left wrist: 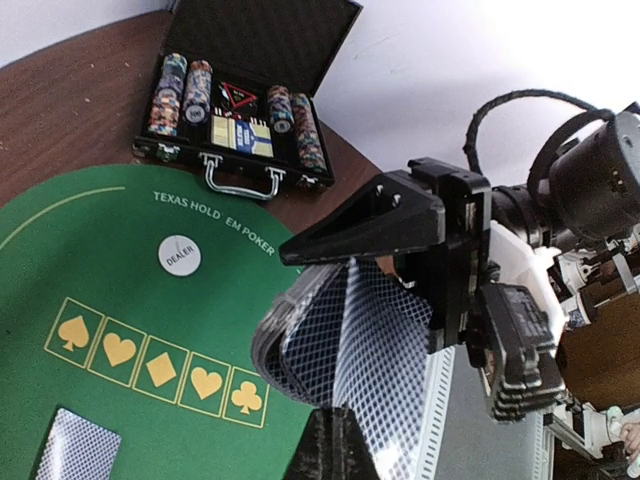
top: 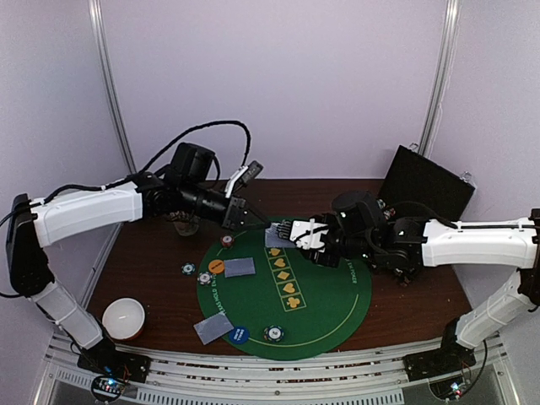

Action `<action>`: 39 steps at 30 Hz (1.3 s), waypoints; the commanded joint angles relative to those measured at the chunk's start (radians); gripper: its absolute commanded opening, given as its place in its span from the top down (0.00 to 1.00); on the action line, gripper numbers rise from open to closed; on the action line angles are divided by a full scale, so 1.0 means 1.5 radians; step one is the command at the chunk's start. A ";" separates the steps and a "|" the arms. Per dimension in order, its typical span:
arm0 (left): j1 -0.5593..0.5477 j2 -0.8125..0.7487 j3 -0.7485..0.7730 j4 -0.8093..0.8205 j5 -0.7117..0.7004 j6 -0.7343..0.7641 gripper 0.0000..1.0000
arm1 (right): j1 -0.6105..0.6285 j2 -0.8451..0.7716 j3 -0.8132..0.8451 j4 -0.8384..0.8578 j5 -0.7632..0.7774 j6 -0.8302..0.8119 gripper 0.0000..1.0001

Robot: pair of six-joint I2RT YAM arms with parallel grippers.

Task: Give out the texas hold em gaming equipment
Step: Pick up the poker card from the face-down deck piles, then distribute the poker card in the big blind area.

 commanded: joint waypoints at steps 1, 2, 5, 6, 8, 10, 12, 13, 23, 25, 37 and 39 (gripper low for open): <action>0.044 -0.060 0.014 0.018 -0.012 0.032 1.00 | -0.014 -0.036 -0.020 0.006 0.013 0.009 0.54; 0.058 -0.068 0.014 0.014 -0.005 0.035 1.00 | -0.018 -0.041 -0.024 0.005 0.013 0.010 0.54; 0.112 -0.089 0.010 -0.002 0.036 0.053 1.00 | -0.036 -0.050 -0.041 0.005 0.006 0.014 0.54; 0.132 -0.098 0.004 -0.006 0.053 0.061 1.00 | -0.042 -0.051 -0.046 0.005 0.003 0.016 0.54; 0.174 -0.107 -0.012 -0.018 0.073 0.077 1.00 | -0.049 -0.053 -0.055 0.005 0.000 0.019 0.54; 0.207 -0.106 -0.026 -0.048 0.084 0.112 1.00 | -0.052 -0.055 -0.058 0.003 -0.001 0.021 0.54; 0.218 -0.094 -0.034 -0.094 0.052 0.186 1.00 | -0.052 -0.059 -0.058 0.000 -0.003 0.020 0.54; 0.218 -0.082 -0.039 -0.110 0.021 0.205 1.00 | -0.052 -0.061 -0.058 0.000 -0.004 0.019 0.54; 0.218 0.057 -0.111 0.002 -0.018 0.198 1.00 | -0.052 -0.067 -0.055 0.000 -0.009 0.017 0.54; 0.218 0.090 -0.105 0.007 -0.018 0.197 1.00 | -0.052 -0.066 -0.056 0.003 -0.009 0.016 0.54; 0.218 0.160 -0.144 0.086 -0.010 0.169 1.00 | -0.053 -0.068 -0.053 -0.005 -0.007 0.017 0.54; 0.218 0.168 -0.145 0.092 -0.009 0.167 1.00 | -0.052 -0.069 -0.053 -0.005 -0.006 0.018 0.54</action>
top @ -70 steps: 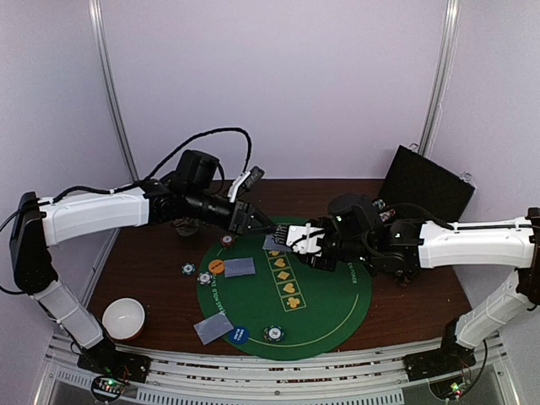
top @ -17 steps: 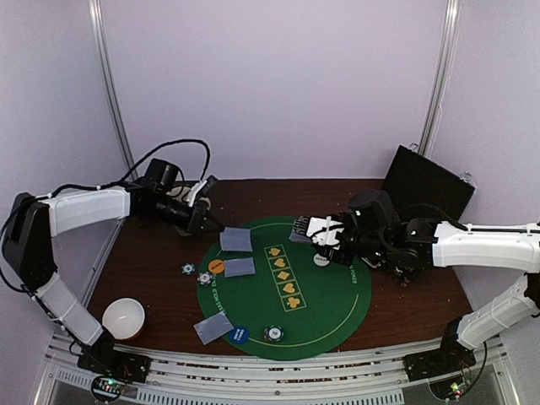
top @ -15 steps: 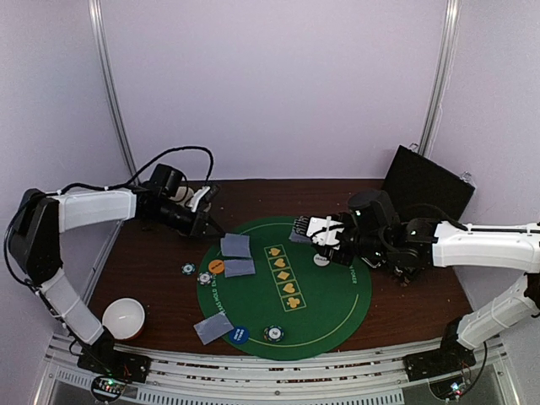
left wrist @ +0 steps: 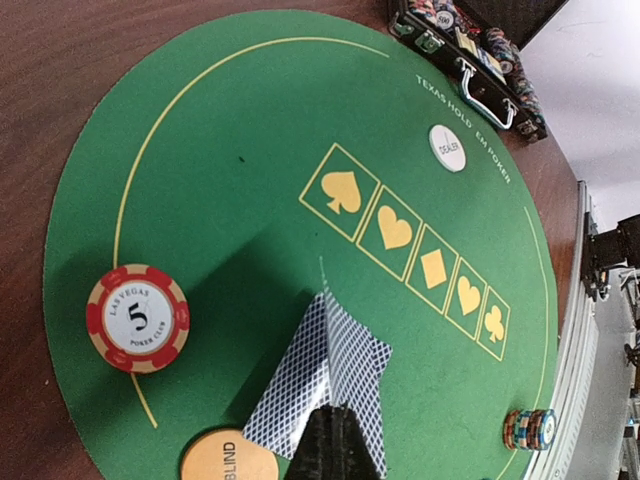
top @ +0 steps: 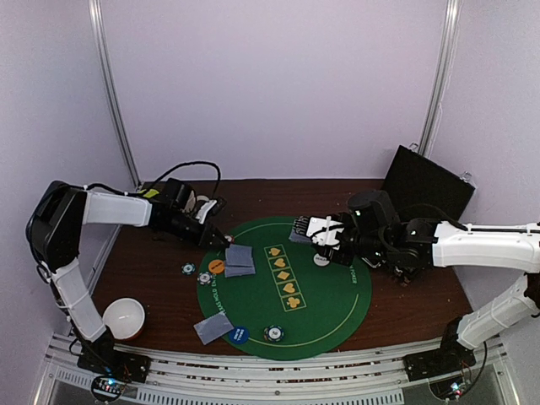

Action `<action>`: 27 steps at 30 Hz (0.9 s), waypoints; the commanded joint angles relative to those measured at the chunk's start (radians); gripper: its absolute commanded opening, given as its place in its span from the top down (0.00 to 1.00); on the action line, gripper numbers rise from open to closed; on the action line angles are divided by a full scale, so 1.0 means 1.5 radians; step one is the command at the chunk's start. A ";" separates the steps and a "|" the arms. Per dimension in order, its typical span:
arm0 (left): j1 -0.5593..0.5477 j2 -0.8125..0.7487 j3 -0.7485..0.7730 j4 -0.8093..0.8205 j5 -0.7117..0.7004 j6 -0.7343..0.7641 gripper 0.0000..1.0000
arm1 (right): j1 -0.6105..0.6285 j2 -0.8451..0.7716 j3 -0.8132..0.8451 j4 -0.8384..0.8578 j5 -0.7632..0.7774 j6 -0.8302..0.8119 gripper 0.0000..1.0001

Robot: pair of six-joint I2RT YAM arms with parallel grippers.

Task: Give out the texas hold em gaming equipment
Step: Distribute the poker card in the big blind area.

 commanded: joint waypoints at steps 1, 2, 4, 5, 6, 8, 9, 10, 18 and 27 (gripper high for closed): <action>-0.002 0.022 -0.014 0.049 0.002 -0.008 1.00 | 0.000 -0.020 0.000 0.003 0.000 0.006 0.54; -0.002 0.027 -0.012 0.049 0.002 -0.008 1.00 | 0.000 -0.020 0.000 0.003 -0.001 0.006 0.54; -0.001 0.035 -0.010 0.051 0.003 -0.007 1.00 | 0.000 -0.021 -0.001 0.004 -0.001 0.007 0.54; -0.002 0.039 -0.011 0.050 0.002 -0.006 1.00 | -0.001 -0.021 0.000 0.003 -0.001 0.007 0.54; -0.002 0.042 -0.011 0.050 0.000 -0.006 1.00 | -0.001 -0.021 -0.001 0.003 -0.002 0.008 0.54; -0.001 0.047 -0.013 0.052 -0.003 -0.005 1.00 | -0.001 -0.021 0.000 0.002 -0.002 0.007 0.54; -0.002 0.050 -0.014 0.052 -0.004 -0.006 1.00 | -0.001 -0.022 0.000 0.002 -0.002 0.007 0.54; -0.002 0.053 -0.015 0.051 -0.008 -0.006 1.00 | -0.001 -0.022 0.000 0.002 -0.002 0.007 0.54; -0.002 0.076 -0.004 0.026 -0.038 0.015 1.00 | 0.000 -0.022 -0.001 0.001 0.000 0.006 0.54; -0.001 0.079 0.018 0.002 -0.054 0.021 0.69 | 0.000 -0.018 0.008 -0.007 -0.004 0.008 0.54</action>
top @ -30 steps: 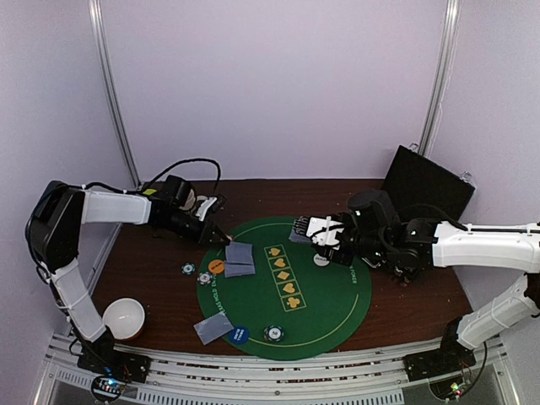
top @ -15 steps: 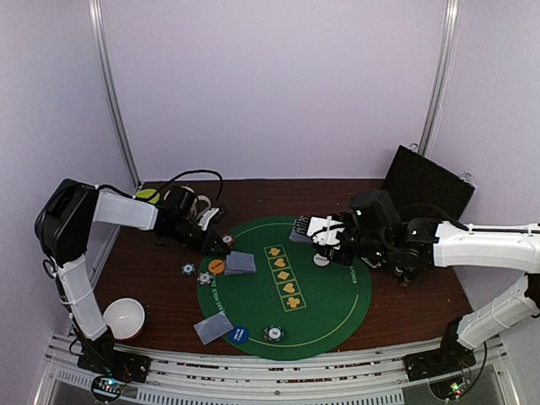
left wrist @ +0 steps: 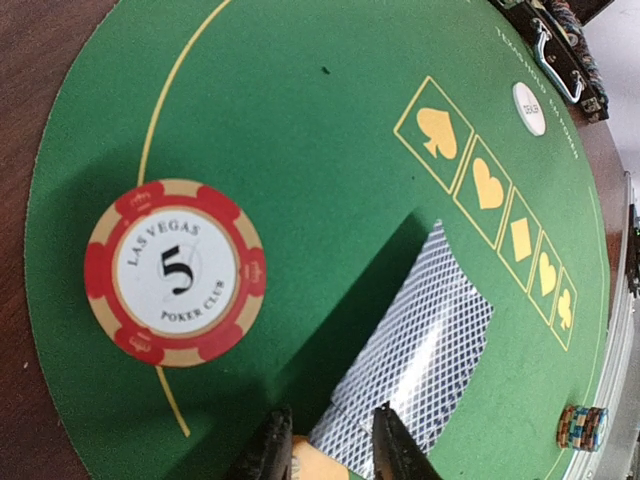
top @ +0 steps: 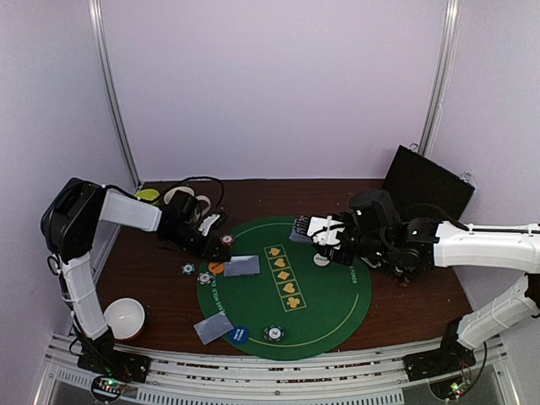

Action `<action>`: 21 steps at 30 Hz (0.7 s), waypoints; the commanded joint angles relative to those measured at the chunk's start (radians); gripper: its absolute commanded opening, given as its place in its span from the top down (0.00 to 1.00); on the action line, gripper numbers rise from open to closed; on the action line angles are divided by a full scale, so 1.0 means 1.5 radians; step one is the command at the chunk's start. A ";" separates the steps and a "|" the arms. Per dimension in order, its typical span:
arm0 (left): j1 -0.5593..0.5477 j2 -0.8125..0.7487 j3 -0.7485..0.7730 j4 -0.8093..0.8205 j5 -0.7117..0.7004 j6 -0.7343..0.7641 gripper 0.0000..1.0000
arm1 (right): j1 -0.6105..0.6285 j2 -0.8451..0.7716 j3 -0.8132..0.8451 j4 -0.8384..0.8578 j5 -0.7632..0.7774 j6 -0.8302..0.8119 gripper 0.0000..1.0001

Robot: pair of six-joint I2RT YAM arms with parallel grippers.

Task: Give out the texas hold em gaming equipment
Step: Distribute the poker card in the big blind area.

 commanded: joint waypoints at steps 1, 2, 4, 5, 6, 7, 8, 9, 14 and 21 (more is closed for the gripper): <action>-0.002 -0.010 0.023 -0.007 -0.010 0.010 0.69 | 0.000 -0.014 0.007 -0.005 -0.005 0.008 0.54; -0.001 -0.017 0.024 -0.011 -0.016 0.011 0.69 | -0.001 -0.015 0.007 -0.006 -0.006 0.008 0.54; -0.002 -0.039 0.026 -0.021 -0.027 0.012 0.69 | -0.001 -0.016 0.008 -0.012 -0.008 0.007 0.54; -0.001 -0.056 0.028 -0.027 -0.029 0.012 0.68 | -0.001 -0.017 0.009 -0.017 -0.009 0.007 0.54; -0.001 -0.075 0.030 -0.030 -0.026 0.011 0.67 | -0.001 -0.017 0.011 -0.018 -0.011 0.006 0.54; -0.002 -0.095 0.029 -0.032 -0.019 0.007 0.65 | 0.000 -0.017 0.013 -0.023 -0.012 0.007 0.54; -0.002 -0.119 0.027 -0.031 -0.012 0.000 0.62 | 0.001 -0.018 0.015 -0.024 -0.014 0.007 0.54; -0.003 -0.146 0.024 -0.027 -0.001 -0.007 0.59 | 0.002 -0.019 0.016 -0.023 -0.017 0.009 0.54; -0.044 -0.271 0.010 0.014 0.002 -0.054 0.36 | 0.019 -0.010 0.024 -0.019 -0.016 0.000 0.53; -0.169 -0.288 0.054 0.052 -0.007 -0.163 0.08 | 0.048 0.016 0.050 -0.003 -0.009 -0.005 0.53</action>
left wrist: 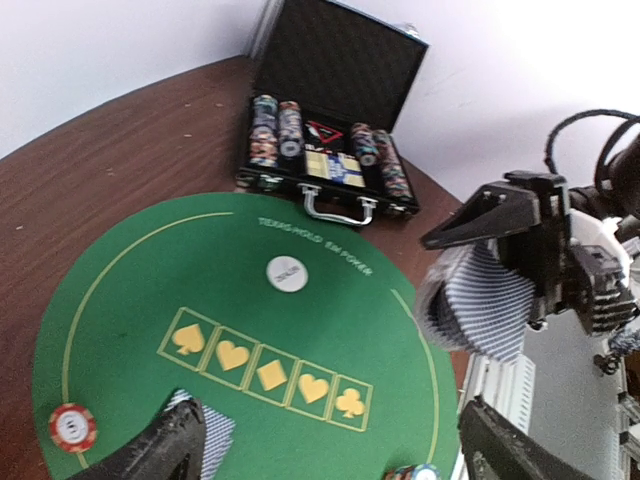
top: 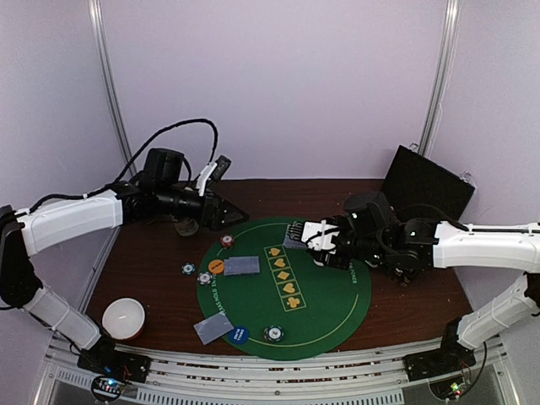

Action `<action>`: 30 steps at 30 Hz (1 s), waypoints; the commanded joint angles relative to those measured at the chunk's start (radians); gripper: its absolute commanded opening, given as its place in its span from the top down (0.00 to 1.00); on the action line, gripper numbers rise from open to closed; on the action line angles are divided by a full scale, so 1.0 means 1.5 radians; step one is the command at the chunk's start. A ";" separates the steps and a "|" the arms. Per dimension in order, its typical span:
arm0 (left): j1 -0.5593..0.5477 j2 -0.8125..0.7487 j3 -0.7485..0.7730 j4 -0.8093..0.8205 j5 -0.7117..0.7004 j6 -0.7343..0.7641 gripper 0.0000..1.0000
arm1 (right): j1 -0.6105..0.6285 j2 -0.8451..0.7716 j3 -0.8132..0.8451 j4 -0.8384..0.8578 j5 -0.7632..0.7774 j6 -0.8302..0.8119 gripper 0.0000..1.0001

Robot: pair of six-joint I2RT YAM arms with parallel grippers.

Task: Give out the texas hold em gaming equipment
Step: Distribute the poker card in the big blind area, then pick up the poker card from the face-down deck piles.

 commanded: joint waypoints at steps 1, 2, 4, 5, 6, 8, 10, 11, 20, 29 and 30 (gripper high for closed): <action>-0.065 0.029 0.040 0.038 0.004 -0.083 0.06 | 0.017 0.015 0.036 0.020 -0.001 -0.005 0.53; -0.079 0.035 0.045 0.047 0.005 -0.092 0.05 | 0.020 0.018 0.040 0.020 -0.001 -0.007 0.53; -0.093 0.047 0.053 0.062 0.008 -0.104 0.03 | 0.025 0.026 0.047 0.020 0.001 -0.009 0.53; -0.095 0.057 0.055 0.073 0.009 -0.109 0.03 | 0.028 0.030 0.050 0.021 0.001 -0.009 0.53; -0.096 0.063 0.057 0.078 0.008 -0.116 0.02 | 0.029 0.033 0.053 0.021 0.001 -0.010 0.53; -0.098 0.075 0.062 0.087 0.010 -0.122 0.02 | 0.034 0.039 0.056 0.023 0.000 -0.012 0.53; -0.102 0.087 0.069 0.089 0.010 -0.123 0.02 | 0.038 0.045 0.058 0.025 0.002 -0.013 0.53; -0.104 0.093 0.071 0.088 0.012 -0.124 0.03 | 0.039 0.047 0.059 0.025 0.001 -0.013 0.53; -0.120 0.119 0.079 0.086 0.022 -0.120 0.12 | 0.043 0.054 0.061 0.034 0.005 -0.015 0.53; -0.121 0.101 0.094 0.036 0.003 -0.085 0.52 | 0.042 0.051 0.057 0.041 0.018 -0.015 0.53; -0.121 0.096 0.093 0.031 -0.002 -0.082 0.57 | 0.042 0.051 0.057 0.042 0.020 -0.016 0.53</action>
